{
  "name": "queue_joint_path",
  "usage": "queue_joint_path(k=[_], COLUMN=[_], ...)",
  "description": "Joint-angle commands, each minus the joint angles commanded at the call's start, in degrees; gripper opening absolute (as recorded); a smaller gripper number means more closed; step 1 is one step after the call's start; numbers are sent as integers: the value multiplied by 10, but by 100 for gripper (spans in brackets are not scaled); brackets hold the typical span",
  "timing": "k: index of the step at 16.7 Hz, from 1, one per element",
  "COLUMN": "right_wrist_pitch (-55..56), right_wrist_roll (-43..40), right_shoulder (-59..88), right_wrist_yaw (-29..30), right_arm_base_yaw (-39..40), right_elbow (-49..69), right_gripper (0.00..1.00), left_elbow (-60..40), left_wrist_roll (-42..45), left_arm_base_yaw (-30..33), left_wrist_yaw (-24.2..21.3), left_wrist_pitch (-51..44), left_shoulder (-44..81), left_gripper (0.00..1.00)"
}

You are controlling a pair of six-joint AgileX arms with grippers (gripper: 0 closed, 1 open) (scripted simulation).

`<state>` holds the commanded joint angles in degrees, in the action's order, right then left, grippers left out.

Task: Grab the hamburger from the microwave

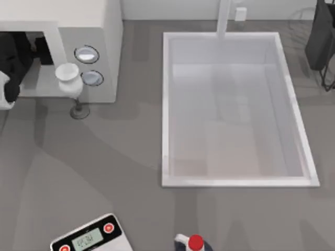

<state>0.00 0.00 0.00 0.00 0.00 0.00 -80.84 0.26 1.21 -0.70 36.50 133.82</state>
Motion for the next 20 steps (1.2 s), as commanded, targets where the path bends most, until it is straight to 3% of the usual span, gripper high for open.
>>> queue_joint_path(k=[11, 20], right_wrist_pitch=[0, 0], right_wrist_roll=[0, 0], right_shoulder=[0, 0], right_wrist_yaw=[0, 0], right_arm_base_yaw=[0, 0], right_elbow=[0, 0], right_gripper=[100, 100], left_elbow=[373, 417], left_wrist_roll=[-48, -55], left_arm_base_yaw=[151, 164], left_wrist_yaw=[144, 161], left_wrist_pitch=[-115, -120], left_shoulder=[-458, -479], left_gripper=[0, 0])
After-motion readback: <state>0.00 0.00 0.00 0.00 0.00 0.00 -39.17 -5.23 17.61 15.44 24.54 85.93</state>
